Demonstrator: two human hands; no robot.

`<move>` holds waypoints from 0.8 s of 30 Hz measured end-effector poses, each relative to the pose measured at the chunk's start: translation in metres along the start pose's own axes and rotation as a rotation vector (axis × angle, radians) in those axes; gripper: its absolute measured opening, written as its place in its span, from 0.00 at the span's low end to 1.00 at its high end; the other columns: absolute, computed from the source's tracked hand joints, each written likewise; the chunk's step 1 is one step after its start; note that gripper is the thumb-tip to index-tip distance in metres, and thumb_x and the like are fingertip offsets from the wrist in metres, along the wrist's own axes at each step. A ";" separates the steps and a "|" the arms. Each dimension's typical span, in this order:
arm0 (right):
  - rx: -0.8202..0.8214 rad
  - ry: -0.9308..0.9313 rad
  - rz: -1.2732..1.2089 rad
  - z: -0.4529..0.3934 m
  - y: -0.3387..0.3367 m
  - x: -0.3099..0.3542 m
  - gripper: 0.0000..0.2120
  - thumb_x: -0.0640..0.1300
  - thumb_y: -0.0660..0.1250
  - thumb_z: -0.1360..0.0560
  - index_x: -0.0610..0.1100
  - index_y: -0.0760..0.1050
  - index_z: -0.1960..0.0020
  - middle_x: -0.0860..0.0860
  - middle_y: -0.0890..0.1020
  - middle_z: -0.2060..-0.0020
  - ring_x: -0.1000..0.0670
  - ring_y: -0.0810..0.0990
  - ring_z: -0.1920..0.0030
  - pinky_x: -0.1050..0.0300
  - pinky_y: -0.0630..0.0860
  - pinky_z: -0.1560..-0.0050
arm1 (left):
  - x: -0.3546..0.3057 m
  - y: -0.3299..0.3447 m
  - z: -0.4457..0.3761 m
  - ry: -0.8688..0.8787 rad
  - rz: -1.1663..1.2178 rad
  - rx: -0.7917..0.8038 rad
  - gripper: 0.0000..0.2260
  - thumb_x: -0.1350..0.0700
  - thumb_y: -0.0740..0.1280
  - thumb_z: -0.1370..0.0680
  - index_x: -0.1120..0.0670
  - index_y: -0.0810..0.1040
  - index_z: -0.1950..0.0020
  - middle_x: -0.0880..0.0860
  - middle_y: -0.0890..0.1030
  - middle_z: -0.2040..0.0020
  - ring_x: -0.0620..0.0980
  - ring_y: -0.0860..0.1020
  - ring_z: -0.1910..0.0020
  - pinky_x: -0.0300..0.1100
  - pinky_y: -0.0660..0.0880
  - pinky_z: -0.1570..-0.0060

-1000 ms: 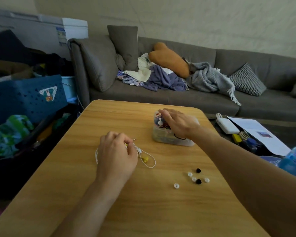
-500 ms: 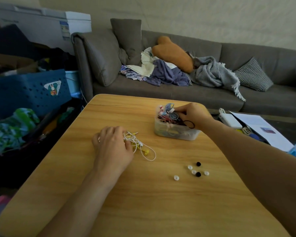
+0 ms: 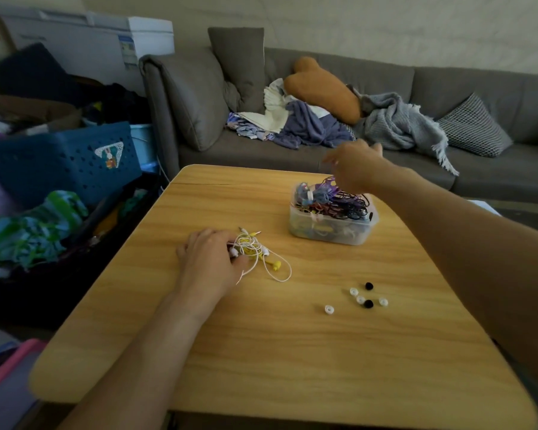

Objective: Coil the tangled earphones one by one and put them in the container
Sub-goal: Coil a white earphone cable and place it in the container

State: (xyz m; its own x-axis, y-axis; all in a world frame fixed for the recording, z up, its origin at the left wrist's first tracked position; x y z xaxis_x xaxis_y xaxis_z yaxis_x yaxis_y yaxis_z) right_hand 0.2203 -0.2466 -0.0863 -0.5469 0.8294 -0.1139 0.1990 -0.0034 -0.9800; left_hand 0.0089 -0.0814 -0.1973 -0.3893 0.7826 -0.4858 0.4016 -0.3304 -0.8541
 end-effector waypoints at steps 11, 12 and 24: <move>0.174 -0.343 -0.493 0.100 0.068 0.156 0.28 0.49 0.71 0.27 0.50 0.70 0.28 0.44 0.75 0.39 0.46 0.74 0.37 0.50 0.72 0.34 | 0.000 -0.027 0.003 0.011 0.032 -0.130 0.06 0.57 0.70 0.25 0.46 0.78 0.56 0.45 0.81 0.58 0.52 0.77 0.49 0.45 0.64 0.51; 0.165 -0.314 -0.527 0.100 0.076 0.156 0.28 0.50 0.72 0.28 0.50 0.71 0.29 0.44 0.75 0.40 0.45 0.74 0.37 0.49 0.72 0.35 | -0.001 -0.029 0.004 0.027 0.044 -0.140 0.07 0.57 0.71 0.25 0.45 0.77 0.58 0.43 0.78 0.61 0.51 0.77 0.50 0.46 0.67 0.50; -0.236 0.122 -1.275 0.111 0.048 0.091 0.03 0.45 0.73 0.26 0.49 0.85 0.54 0.57 0.83 0.66 0.58 0.77 0.68 0.64 0.74 0.64 | -0.010 -0.049 0.012 0.175 0.526 -0.227 0.15 0.48 0.63 0.20 0.51 0.74 0.35 0.44 0.74 0.40 0.43 0.71 0.39 0.39 0.68 0.40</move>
State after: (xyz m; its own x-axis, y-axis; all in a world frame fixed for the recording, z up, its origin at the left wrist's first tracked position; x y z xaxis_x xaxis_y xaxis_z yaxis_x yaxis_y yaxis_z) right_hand 0.0901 -0.2336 -0.1622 -0.3812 0.2210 0.8977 -0.2589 0.9066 -0.3331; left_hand -0.0174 -0.0791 -0.1526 0.0440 0.6262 -0.7784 0.6782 -0.5909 -0.4370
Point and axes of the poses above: each hand's wrist, its own z-axis away from the middle knuckle, its own y-axis out of the palm, x = y × z, the point moved 10 cm from there along -z, towards the middle knuckle
